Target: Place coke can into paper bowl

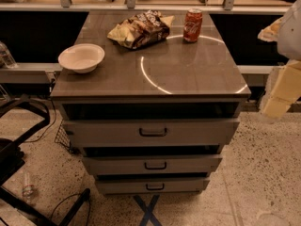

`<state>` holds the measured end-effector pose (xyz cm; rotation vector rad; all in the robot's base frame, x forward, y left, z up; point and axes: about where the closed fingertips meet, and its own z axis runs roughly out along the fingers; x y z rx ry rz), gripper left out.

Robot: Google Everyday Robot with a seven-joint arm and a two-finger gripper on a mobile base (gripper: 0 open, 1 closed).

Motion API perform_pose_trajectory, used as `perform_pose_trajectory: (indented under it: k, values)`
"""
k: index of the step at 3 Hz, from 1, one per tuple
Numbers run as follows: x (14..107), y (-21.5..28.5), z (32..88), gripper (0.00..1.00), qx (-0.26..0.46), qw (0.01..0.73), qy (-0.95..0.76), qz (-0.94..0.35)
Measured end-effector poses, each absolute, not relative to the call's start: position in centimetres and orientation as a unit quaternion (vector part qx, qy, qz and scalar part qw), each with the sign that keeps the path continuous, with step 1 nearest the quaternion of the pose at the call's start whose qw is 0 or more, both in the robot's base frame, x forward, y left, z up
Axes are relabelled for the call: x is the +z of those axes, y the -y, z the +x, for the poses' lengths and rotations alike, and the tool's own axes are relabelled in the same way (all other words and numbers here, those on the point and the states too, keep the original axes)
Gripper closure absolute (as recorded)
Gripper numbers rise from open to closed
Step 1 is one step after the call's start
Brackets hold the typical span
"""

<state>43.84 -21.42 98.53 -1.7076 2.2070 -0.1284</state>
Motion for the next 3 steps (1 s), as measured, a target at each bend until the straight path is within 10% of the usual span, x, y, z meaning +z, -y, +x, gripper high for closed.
perform_pose_trajectory:
  k: [3]
  values:
    - [98.4,24.5,50.8,0.0,-0.035,0.276,-0.801,-0.531]
